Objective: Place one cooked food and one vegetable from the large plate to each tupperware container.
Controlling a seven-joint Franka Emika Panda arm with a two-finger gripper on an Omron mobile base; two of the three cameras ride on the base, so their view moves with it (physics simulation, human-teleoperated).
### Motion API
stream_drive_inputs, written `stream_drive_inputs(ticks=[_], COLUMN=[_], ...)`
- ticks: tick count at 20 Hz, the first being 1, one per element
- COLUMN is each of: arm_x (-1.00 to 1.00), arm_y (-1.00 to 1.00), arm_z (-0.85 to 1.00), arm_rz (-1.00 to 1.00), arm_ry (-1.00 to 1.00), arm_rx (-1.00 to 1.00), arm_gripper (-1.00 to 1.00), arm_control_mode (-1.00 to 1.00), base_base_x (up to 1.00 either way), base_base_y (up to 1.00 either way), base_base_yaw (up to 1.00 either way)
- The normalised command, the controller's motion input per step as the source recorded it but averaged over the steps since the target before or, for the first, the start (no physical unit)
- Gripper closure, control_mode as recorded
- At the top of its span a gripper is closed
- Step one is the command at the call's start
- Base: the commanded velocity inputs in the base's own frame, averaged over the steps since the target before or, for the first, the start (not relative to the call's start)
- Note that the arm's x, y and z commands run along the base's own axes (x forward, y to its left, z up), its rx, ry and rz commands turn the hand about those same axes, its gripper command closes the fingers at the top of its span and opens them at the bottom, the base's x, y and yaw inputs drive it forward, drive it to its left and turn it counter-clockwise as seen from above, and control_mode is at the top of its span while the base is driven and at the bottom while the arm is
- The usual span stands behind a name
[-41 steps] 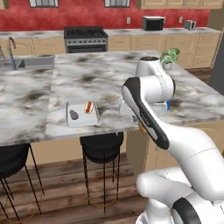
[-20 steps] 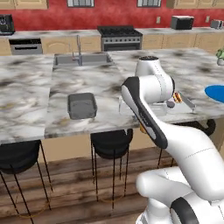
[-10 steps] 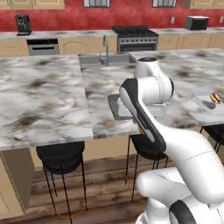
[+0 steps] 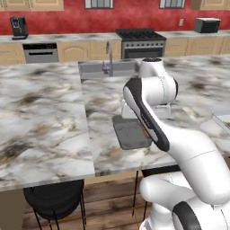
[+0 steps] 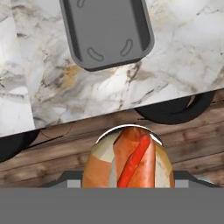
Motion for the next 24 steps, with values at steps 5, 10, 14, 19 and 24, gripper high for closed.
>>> stream_drive_inputs(ticks=[5, 10, 14, 19, 24], arm_x=[0.00, 0.00, 0.75, 0.79, 0.79], arm_y=[0.00, 0.00, -0.04, -0.34, -0.23], arm_z=[0.00, 0.00, -0.10, -0.37, -0.66], arm_rz=[0.00, 0.00, 0.02, 0.13, 0.23], arm_ry=[0.00, 0.00, 0.09, -0.02, 0.00], arm_rx=[0.00, 0.00, 0.02, 0.01, 0.00], arm_gripper=[1.00, 1.00, 1.00, 1.00, 1.00], arm_control_mode=[1.00, 1.00, -1.00, -1.00, -1.00], base_base_x=[1.00, 1.00, 0.25, 0.00, 0.00], base_base_y=[-0.13, 0.01, 0.00, 0.00, 0.00], base_base_yaw=[-0.13, -0.22, -0.03, 0.00, 0.00])
